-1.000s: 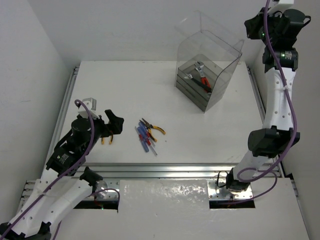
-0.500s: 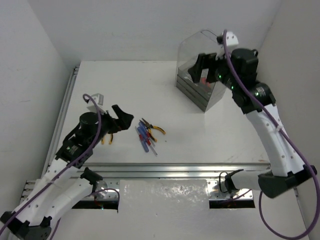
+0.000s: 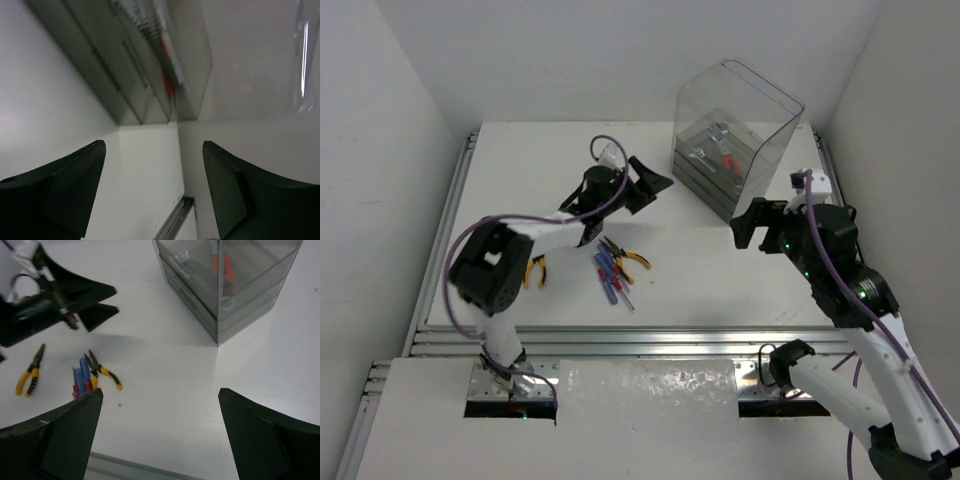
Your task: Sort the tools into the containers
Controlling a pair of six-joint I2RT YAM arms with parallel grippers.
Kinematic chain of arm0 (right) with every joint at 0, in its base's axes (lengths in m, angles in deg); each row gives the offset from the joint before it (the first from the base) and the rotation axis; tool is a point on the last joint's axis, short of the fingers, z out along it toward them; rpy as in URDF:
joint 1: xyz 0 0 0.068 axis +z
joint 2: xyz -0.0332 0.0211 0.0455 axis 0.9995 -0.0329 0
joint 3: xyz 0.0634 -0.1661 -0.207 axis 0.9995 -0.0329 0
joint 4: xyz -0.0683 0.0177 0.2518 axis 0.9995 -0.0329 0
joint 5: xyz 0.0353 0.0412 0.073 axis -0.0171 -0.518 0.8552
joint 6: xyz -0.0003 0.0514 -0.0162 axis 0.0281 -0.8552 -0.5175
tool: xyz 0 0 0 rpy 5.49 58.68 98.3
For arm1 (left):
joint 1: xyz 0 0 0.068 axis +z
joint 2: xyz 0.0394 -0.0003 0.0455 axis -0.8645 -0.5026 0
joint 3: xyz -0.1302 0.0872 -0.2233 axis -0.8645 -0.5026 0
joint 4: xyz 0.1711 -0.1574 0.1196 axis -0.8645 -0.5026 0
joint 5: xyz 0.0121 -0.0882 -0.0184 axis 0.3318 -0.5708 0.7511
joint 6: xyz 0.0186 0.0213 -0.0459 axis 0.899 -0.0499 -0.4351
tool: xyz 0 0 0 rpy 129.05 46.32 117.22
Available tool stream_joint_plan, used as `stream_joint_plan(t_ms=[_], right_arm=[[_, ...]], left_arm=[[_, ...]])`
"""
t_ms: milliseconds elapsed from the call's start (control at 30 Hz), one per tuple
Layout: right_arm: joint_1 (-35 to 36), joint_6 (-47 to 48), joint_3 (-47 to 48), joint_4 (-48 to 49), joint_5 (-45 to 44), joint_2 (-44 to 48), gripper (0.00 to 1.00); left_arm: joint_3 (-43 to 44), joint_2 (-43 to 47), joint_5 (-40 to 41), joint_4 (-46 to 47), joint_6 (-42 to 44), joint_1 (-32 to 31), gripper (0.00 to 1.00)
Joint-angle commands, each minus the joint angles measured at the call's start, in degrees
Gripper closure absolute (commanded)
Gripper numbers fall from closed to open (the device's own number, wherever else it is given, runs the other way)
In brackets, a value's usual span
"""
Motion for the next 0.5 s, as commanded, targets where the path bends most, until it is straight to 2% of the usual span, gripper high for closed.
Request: stream_joint_plan(t_ms=[0,100,167,200,267,467], right_arm=[[-0.4,-1.7,2.1,-0.5,-3.9,3.3,0.01],[-0.4,-1.4,2.8,-1.6,-4.7,6.3,0.01],[-0.4,-0.9,2.8,-1.9,-4.3,7.4,0.01],[-0.4,-0.6,2.8,-1.9,-3.8,8.3,0.01],[-0.4,-0.4,2.9,-2.4,-3.2,8.8,0.01],[-0.3,-0.8,1.9,-1.1,1.4,8.9,0.01]], left_arm=[[11.4,-11.0,-0.7,12.4,-7.0,-1.5,0.25],[20.1,-20.7,-0.7,13.9,-9.5,-2.3,0.38],[25.9,-24.5,-0.6,13.8,-9.9,-2.8,0.41],[27.9,-27.8,-0.5,13.3,-10.3,-3.0,0.49],[32.2,-31.3,-0.6,13.4,-10.6,-3.4,0.55],[38.7,-35.7,0.7,10.8,-10.8,-3.5,0.58]])
